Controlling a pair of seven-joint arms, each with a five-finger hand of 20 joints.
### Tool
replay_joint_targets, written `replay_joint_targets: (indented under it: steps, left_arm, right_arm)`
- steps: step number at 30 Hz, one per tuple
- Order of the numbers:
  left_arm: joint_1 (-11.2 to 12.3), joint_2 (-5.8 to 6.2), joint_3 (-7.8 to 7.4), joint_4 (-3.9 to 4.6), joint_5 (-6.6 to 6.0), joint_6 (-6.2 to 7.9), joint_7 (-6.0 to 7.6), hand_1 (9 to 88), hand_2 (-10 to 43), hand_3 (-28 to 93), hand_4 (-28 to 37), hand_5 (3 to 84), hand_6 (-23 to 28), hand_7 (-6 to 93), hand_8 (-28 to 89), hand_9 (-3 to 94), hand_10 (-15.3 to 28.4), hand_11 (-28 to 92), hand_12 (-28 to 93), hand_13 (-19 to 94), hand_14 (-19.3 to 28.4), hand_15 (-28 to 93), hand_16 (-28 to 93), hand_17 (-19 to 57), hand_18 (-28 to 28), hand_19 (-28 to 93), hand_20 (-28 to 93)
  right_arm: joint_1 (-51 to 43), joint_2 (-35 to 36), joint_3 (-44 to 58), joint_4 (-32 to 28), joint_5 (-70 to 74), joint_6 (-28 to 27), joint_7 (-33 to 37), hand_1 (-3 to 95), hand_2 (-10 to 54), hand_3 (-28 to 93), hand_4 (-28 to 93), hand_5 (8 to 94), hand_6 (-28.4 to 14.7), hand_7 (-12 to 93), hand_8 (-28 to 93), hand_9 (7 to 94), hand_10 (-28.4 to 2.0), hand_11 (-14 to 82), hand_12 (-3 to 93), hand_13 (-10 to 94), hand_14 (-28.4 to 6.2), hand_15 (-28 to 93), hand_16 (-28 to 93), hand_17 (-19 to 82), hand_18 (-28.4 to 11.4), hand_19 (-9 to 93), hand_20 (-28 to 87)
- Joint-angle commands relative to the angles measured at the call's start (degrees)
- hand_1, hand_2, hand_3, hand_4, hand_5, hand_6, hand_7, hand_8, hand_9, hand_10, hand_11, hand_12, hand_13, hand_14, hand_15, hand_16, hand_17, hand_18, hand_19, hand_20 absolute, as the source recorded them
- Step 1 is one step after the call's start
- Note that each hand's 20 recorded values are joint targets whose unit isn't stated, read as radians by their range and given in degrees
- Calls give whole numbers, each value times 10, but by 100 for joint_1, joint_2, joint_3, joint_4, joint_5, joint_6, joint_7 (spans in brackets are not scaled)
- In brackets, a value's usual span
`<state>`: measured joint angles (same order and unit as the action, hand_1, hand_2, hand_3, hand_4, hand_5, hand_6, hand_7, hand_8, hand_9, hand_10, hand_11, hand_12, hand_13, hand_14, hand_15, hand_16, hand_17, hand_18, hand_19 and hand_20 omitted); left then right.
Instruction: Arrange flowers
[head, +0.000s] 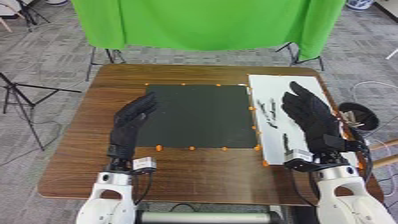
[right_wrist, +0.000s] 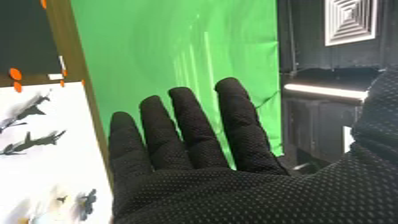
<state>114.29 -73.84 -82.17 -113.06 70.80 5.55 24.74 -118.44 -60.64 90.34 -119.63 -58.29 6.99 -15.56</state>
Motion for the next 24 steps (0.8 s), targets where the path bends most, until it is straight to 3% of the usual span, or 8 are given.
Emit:
replay_joint_targets:
  steps: [1, 3, 7, 11, 13, 16, 20, 24]
  left_arm:
    - [-48, 18, 168, -9, -358, 380, 171, 258, -75, 709, -201, 464, 16, 143, -77, 420, 126, 154, 100, 353, 161, 158, 2, 57, 105, 102, 135]
    - [-53, 31, 181, -13, -375, 398, 175, 255, -73, 709, -204, 465, 17, 145, -76, 420, 126, 156, 100, 354, 161, 161, 3, 58, 105, 108, 136]
    - [-22, 79, 196, -29, -406, 485, 196, 253, -70, 712, -209, 470, 17, 147, -77, 422, 128, 161, 100, 356, 161, 163, 2, 57, 105, 112, 135]
    - [26, 146, 206, -55, -509, 628, 185, 251, -69, 715, -210, 472, 17, 150, -78, 422, 128, 162, 100, 358, 161, 167, 1, 61, 108, 125, 140]
    - [36, 173, 211, -56, -527, 663, 178, 252, -69, 715, -210, 474, 19, 152, -78, 423, 129, 164, 100, 358, 162, 169, 0, 62, 108, 128, 141]
    - [62, 160, 169, -63, -496, 641, 136, 253, -67, 715, -210, 476, 19, 155, -78, 424, 129, 166, 100, 359, 162, 173, 0, 62, 109, 131, 141]
    - [107, 164, 131, -88, -480, 660, 86, 255, -68, 716, -209, 476, 20, 157, -79, 424, 128, 167, 100, 359, 162, 175, -2, 62, 109, 132, 141]
    - [95, 178, 115, -83, -454, 633, 17, 255, -68, 715, -209, 475, 21, 156, -79, 424, 128, 169, 101, 358, 162, 175, -3, 62, 109, 133, 141]
  right_arm:
    - [-36, -16, -61, -69, -283, 364, 216, 103, -95, 765, -212, 357, -17, 132, -94, 366, -140, 34, 125, 252, -142, 46, 151, 134, -133, 21, 212]
    - [-16, -5, -135, -196, -847, 950, 654, 126, -95, 759, -215, 362, -20, 138, -95, 384, -142, 39, 134, 285, -153, 70, 159, 169, -148, 116, 269]
    - [88, 120, -335, -387, -2509, 1886, 1736, 192, -95, 743, -212, 428, -37, 171, -105, 511, -148, 96, 165, 498, -159, 169, 236, 206, -193, 460, 415]
    - [217, 265, -552, -438, -4317, 2415, 2797, 237, -95, 711, -231, 511, -40, 200, -105, 608, -158, 193, 197, 608, -145, 342, 244, 279, -199, 620, 489]
    - [232, 310, -582, -486, -5104, 2360, 3361, 265, -95, 684, -256, 558, -41, 218, -96, 641, -163, 265, 237, 653, -137, 440, 252, 325, -206, 703, 527]
    - [197, 355, -531, -610, -6250, 1736, 4159, 283, -95, 672, -280, 607, -42, 228, -87, 698, -165, 336, 292, 705, -126, 556, 276, 380, -213, 791, 556]
    - [109, 490, -595, -745, -7400, 1009, 4820, 313, -95, 650, -276, 666, -42, 215, -72, 759, -140, 369, 313, 773, -92, 602, 301, 460, -200, 879, 549]
    - [97, 629, -683, -810, -7970, 584, 5234, 326, -95, 648, -271, 693, -39, 224, -67, 796, -136, 366, 313, 828, -61, 610, 310, 528, -179, 925, 533]
